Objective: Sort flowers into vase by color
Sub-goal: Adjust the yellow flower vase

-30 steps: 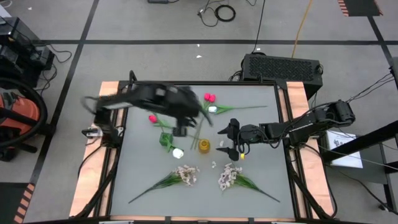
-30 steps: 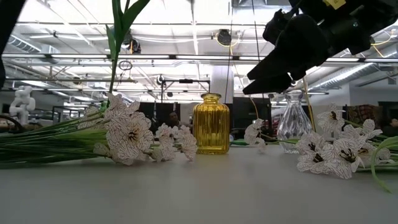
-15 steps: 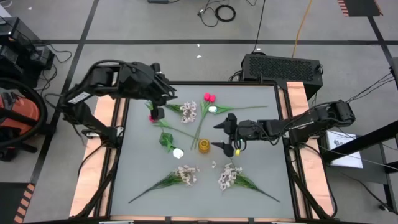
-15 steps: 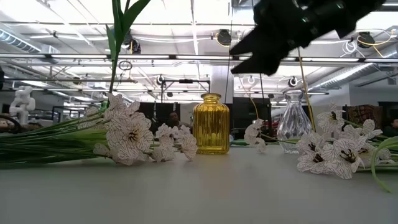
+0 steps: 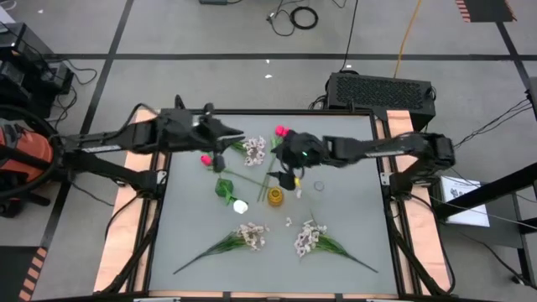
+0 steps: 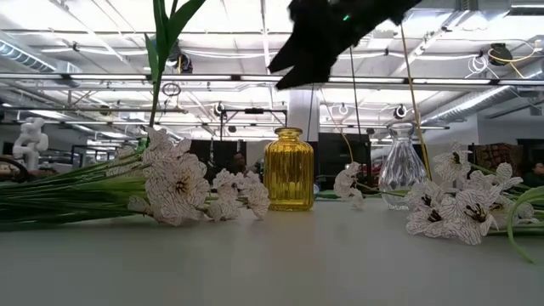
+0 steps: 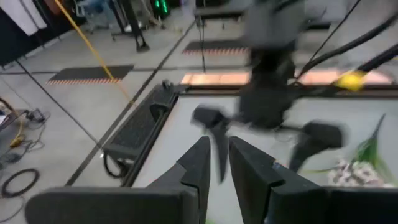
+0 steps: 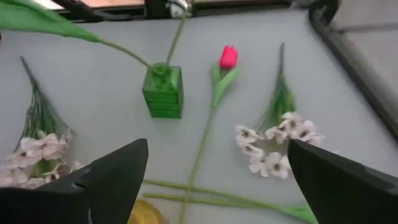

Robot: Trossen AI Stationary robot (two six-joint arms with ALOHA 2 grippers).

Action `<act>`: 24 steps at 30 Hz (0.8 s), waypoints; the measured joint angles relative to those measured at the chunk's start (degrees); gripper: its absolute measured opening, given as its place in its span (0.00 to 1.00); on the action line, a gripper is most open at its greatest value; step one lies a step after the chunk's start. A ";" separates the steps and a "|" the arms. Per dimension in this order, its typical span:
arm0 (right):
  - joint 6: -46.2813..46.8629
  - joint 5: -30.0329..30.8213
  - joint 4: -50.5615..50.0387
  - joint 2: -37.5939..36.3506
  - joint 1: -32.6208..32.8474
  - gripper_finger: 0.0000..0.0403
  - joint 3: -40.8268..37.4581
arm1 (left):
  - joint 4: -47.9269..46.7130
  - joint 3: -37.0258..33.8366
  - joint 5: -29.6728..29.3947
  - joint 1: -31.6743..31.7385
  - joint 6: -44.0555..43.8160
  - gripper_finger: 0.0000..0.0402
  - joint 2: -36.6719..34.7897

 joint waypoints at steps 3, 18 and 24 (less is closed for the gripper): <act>1.81 -2.65 -0.48 6.12 -2.58 0.94 4.95 | 5.13 -6.68 -1.76 -2.00 -3.49 0.15 -5.40; 1.97 -11.88 -8.95 27.33 -4.20 0.94 20.64 | 11.75 -21.91 -11.45 -10.40 -3.94 0.14 -18.78; 3.13 -11.89 -8.97 30.12 -4.18 0.94 20.68 | 11.42 -21.90 -12.38 -10.70 -2.36 0.14 -21.51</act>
